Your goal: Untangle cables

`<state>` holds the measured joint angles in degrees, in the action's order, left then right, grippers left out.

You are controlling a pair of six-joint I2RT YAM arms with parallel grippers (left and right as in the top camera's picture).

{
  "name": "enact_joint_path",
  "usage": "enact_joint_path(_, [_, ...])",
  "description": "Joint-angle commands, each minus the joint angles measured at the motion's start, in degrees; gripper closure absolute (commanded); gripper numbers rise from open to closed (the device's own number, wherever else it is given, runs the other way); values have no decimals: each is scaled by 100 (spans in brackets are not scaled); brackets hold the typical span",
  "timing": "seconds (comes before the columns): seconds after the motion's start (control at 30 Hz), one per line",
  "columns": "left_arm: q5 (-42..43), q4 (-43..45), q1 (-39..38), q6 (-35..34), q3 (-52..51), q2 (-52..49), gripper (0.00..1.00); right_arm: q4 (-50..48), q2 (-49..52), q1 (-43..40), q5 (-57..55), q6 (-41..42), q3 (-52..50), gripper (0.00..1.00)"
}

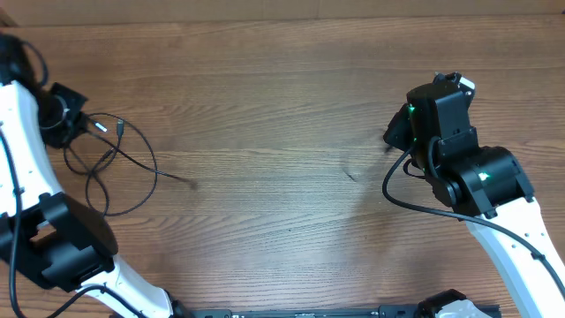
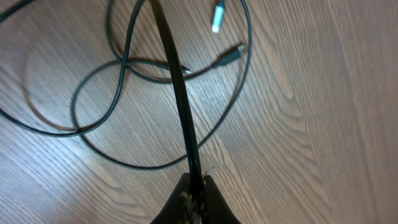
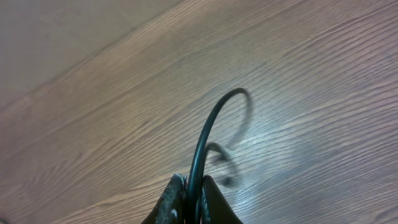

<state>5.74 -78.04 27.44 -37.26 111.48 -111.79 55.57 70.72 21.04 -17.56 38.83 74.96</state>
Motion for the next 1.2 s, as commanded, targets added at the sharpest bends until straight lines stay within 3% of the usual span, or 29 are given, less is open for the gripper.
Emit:
enact_joint_path(0.0, [181, 17, 269, 129, 118, 348, 96, 39, 146, -24, -184, 37, 162, 92])
enact_joint_path(0.23, [179, 511, 671, 131, 120, 612, 96, 142, 293, -22, -166, 35, 162, 93])
enact_joint_path(0.57, [-138, 2031, 1097, 131, 120, 1180, 95, 142, 297, -22, -35, 37, 162, 93])
enact_joint_path(0.73, [-448, 2081, 1078, 179, 118, 1163, 92, 142, 297, -22, 46, 35, 162, 93])
enact_joint_path(0.77, [-446, 2050, 1078, 177, 118, 1163, 86, 142, 297, -22, 57, 37, 162, 93])
enact_joint_path(0.8, [-446, 2020, 1078, 175, 118, 1163, 67, 142, 297, -22, 70, 35, 162, 93])
enact_joint_path(0.83, [-444, 1989, 1078, 175, 118, 1163, 42, 142, 297, -22, 70, 35, 162, 93])
enact_joint_path(0.87, [-442, 1952, 1078, 175, 118, 1163, 25, 142, 297, -22, 70, 35, 162, 93])
enact_joint_path(0.93, [-437, 1814, 1078, 175, 118, 1161, 6, 142, 297, -22, 72, 37, 162, 93])
enact_joint_path(1.17, [-103, 1279, 1047, 195, 118, 1161, 0, 140, 297, -22, 79, 37, 162, 93])
